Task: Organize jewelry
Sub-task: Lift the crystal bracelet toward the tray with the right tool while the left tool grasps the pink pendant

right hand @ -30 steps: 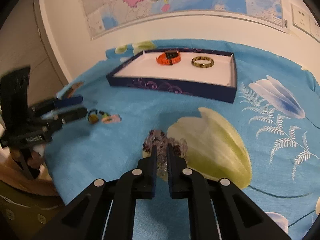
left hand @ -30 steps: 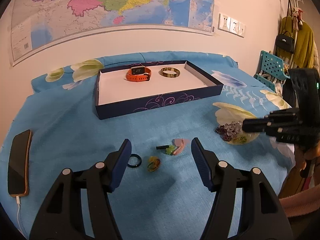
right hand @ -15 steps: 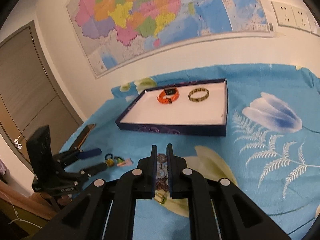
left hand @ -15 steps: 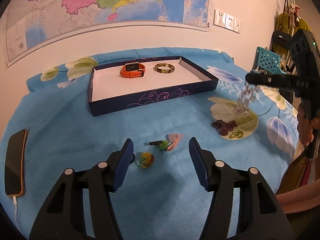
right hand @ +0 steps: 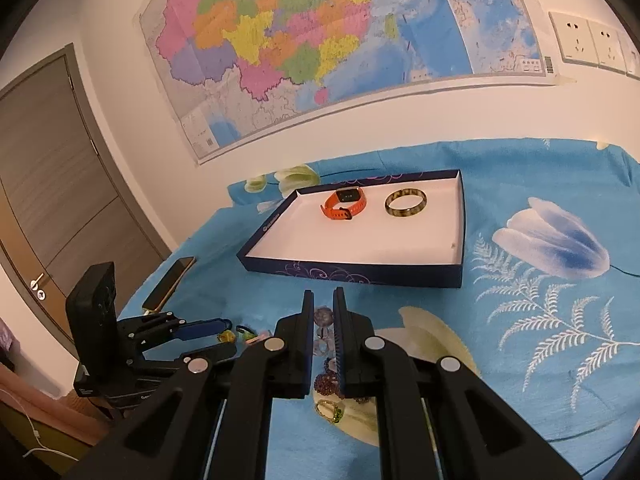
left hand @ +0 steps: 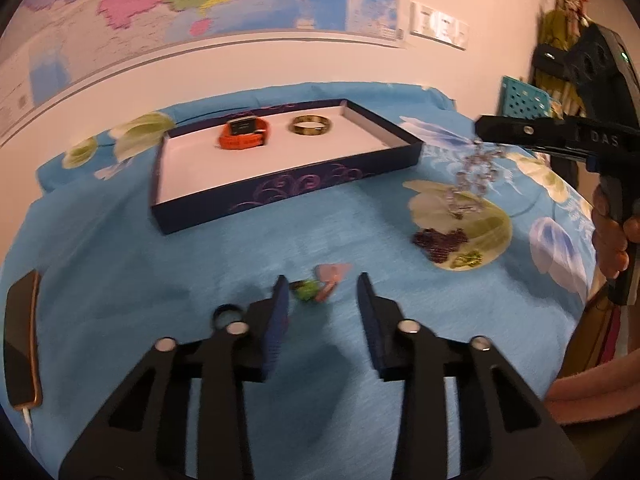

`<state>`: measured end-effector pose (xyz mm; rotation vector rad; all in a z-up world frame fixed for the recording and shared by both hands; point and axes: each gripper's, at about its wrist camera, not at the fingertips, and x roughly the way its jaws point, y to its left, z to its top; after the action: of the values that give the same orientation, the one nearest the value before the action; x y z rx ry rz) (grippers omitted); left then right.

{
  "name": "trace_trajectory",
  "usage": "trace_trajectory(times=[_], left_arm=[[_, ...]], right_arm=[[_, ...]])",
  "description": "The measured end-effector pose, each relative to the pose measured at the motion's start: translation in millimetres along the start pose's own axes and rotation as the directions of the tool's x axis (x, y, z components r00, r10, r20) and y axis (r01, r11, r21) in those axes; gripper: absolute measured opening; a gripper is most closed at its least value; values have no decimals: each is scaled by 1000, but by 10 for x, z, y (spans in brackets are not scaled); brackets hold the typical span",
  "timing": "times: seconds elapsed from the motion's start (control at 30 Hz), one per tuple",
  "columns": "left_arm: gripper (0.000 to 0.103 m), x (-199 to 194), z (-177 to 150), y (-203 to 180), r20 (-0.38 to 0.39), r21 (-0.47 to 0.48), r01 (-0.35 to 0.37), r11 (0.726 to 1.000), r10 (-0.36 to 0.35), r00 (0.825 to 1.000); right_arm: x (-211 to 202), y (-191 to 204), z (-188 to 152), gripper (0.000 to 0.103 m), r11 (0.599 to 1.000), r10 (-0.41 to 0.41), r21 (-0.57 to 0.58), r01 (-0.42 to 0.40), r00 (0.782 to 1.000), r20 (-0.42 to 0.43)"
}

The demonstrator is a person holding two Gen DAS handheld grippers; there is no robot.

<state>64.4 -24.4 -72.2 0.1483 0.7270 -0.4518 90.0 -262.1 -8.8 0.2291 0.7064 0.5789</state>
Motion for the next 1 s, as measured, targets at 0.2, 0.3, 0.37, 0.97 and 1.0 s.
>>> trace_trajectory(times=[0.2, 0.3, 0.37, 0.97, 1.0], left_arm=[[24, 188, 9, -64, -68, 21, -17, 1000, 18, 998], [19, 241, 17, -41, -93, 6, -6, 1000, 6, 996], [12, 258, 21, -22, -100, -4, -9, 1000, 9, 995], [4, 67, 304, 197, -12, -107, 55, 993, -56, 998], [4, 60, 334, 210, -5, -109, 57, 992, -58, 998]], right_arm=[[73, 9, -48, 8, 1000, 4, -6, -5, 1000, -20], [102, 9, -47, 8, 1000, 9, -6, -9, 1000, -26], [108, 9, -38, 8, 1000, 11, -10, -12, 1000, -26], [175, 10, 200, 8, 999, 26, -38, -26, 1000, -2], [189, 12, 229, 8, 999, 25, -42, -25, 1000, 0]])
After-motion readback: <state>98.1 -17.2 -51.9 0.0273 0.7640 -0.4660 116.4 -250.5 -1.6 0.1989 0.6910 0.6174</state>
